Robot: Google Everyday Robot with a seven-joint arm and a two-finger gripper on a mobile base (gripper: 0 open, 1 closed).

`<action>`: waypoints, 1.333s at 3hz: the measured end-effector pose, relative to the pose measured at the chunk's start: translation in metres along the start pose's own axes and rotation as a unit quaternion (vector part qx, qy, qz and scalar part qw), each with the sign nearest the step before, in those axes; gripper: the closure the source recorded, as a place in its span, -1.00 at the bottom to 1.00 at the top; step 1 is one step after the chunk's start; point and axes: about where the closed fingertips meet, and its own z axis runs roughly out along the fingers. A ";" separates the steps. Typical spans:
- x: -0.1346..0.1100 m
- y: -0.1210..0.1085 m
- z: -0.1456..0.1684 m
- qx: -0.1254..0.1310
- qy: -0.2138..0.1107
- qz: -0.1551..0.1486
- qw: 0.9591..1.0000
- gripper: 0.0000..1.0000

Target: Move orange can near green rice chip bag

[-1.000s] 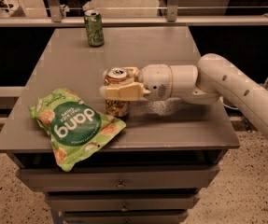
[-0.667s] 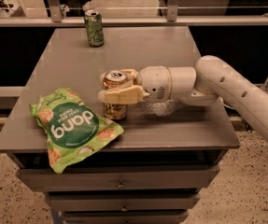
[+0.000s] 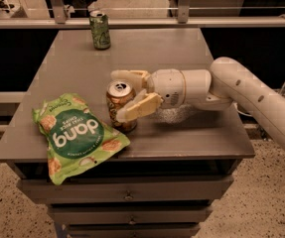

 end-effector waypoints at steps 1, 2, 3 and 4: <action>-0.011 0.001 -0.013 -0.002 0.019 -0.025 0.999 -1.00; -0.036 -0.004 -0.048 0.017 0.074 -0.058 0.995 -1.00; -0.073 -0.016 -0.098 0.054 0.123 -0.090 0.987 -1.00; -0.102 -0.021 -0.118 0.078 0.117 -0.119 0.983 -1.00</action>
Offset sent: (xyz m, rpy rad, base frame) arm 0.0398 -0.1148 0.0705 -0.2865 -0.2436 -0.0950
